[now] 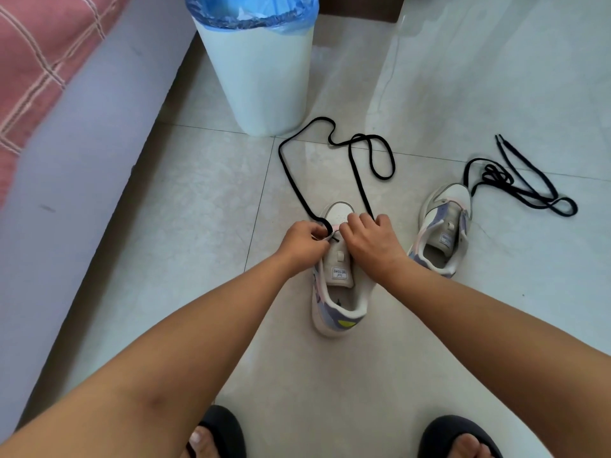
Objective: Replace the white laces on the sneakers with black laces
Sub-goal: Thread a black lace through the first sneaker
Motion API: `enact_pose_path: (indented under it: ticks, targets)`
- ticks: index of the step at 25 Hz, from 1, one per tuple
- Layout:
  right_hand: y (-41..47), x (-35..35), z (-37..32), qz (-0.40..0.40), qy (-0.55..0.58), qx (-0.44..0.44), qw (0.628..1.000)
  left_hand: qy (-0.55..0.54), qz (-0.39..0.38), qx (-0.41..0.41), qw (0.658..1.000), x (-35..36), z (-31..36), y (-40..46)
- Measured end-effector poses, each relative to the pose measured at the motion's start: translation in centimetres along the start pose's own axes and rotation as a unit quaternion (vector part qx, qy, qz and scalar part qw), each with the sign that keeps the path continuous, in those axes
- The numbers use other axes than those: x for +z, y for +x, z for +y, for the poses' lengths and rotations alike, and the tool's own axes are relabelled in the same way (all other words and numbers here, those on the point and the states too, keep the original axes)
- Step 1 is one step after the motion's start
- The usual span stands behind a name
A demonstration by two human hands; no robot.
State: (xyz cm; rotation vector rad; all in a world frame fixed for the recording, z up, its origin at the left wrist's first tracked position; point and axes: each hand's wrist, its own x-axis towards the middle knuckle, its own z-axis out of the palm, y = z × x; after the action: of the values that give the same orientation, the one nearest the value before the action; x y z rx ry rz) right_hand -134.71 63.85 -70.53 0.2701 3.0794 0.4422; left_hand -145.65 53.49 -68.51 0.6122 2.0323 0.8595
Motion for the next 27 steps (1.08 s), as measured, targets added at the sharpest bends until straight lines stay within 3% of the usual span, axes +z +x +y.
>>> enact_pose_path:
  ticks: [7,12,15,17,20,24,27]
  targets:
    - [0.0,1.3,0.1,0.1,-0.001,-0.016,0.995,-0.036,0.0,-0.009,0.999,0.1,-0.4,0.1]
    - [-0.3,1.5,0.5,0.19,0.097,-0.048,0.976,-0.068,0.034,-0.022,0.997,0.9,-0.5,-0.3]
    - [0.7,1.5,0.0,0.133,0.212,-0.005,0.968,-0.094,0.048,-0.03,0.994,1.1,0.0,-0.9]
    - [1.4,1.4,-0.5,0.033,0.263,0.071,0.962,-0.109,0.049,-0.03,0.992,0.9,0.3,-1.1]
    - [2.1,1.3,-1.4,-0.039,0.209,0.097,0.972,-0.103,0.049,-0.023,0.993,1.1,0.3,-1.5]
    - [2.6,-0.2,-2.4,-0.053,0.148,0.092,0.983,-0.081,0.049,-0.014,0.995,1.3,-0.4,-0.7]
    - [2.7,-0.2,-2.7,-0.064,0.136,0.108,0.983,0.04,0.051,0.016,0.998,2.6,-1.0,-1.9]
